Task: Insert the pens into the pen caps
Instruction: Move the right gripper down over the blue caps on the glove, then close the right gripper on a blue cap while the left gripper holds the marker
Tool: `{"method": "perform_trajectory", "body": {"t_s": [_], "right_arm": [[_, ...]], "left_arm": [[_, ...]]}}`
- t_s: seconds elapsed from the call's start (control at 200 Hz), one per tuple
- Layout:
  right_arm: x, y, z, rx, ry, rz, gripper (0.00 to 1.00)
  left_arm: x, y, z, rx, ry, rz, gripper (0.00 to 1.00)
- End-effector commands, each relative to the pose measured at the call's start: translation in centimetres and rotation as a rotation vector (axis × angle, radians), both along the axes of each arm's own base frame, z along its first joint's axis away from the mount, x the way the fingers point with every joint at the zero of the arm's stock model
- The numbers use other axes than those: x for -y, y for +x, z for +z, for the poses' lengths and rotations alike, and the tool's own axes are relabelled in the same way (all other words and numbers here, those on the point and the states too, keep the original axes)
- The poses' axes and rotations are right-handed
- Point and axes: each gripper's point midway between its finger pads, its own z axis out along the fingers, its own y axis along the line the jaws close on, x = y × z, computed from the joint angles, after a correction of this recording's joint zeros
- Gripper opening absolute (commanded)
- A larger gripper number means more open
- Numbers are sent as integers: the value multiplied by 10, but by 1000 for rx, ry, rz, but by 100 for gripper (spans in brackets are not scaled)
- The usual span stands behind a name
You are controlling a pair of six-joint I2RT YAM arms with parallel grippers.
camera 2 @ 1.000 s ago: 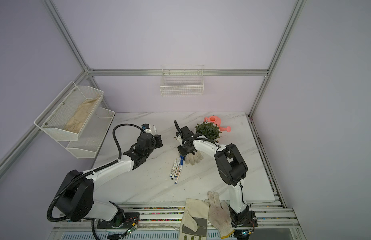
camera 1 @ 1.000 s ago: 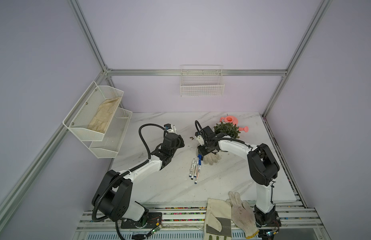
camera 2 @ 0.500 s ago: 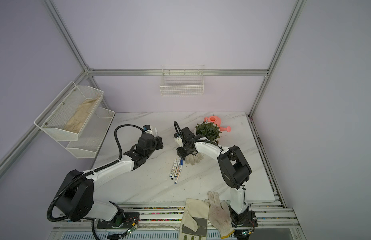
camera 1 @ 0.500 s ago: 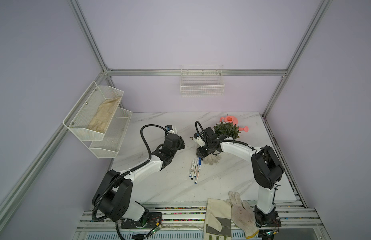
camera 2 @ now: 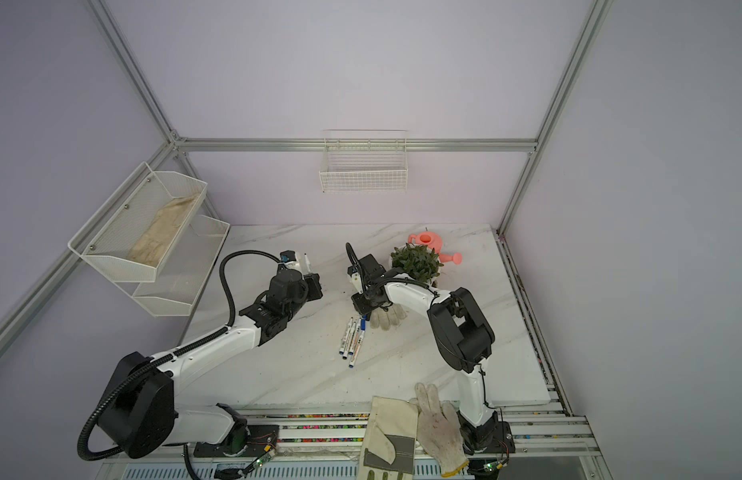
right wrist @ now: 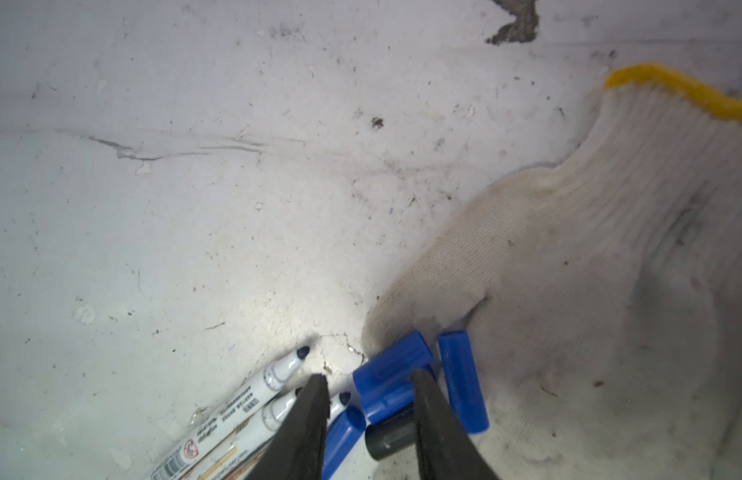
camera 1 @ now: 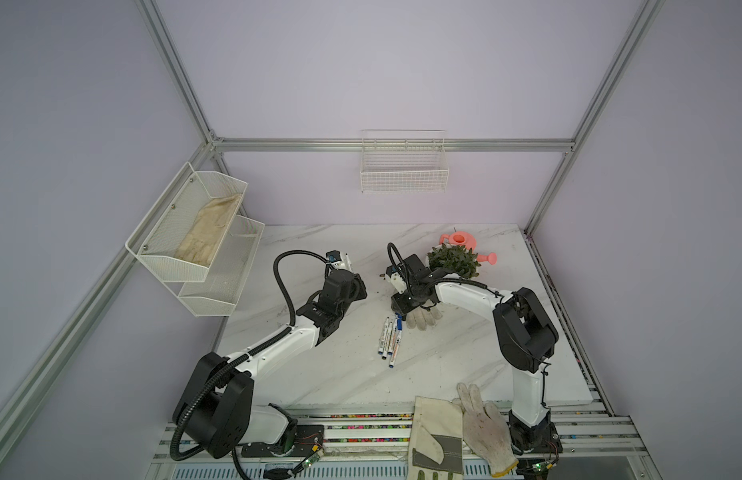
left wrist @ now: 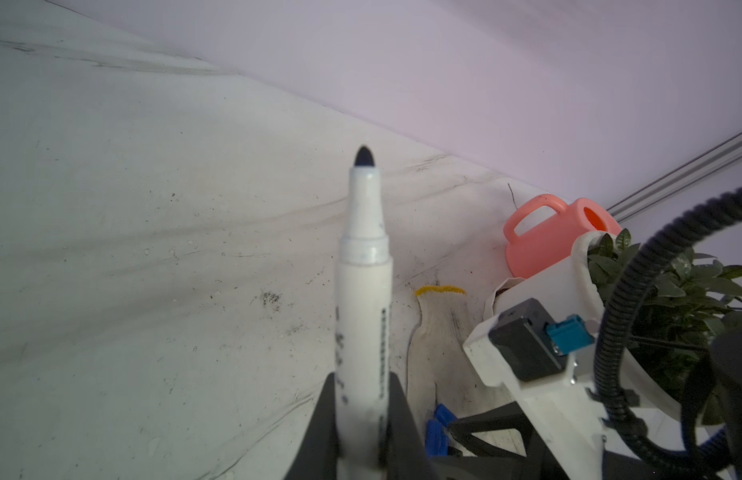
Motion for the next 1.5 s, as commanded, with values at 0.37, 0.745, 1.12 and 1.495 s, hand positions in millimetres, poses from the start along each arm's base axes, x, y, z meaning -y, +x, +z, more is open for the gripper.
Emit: {"method": "perform_trajectory", "body": {"t_s": [0.37, 0.745, 1.12, 1.495], "right_arm": [[-3, -8, -22, -51, -80, -11, 33], [-8, -10, -35, 6, -202, 10, 32], [-11, 7, -11, 95, -180, -33, 32], [-8, 4, -29, 35, -213, -77, 32]], "left_arm": [[-8, -13, -17, -11, 21, 8, 0], [-8, -16, -18, -14, 22, 0, 0], [-4, -12, -18, -21, 16, -12, 0], [-3, -12, -16, -17, 27, -20, 0]]}}
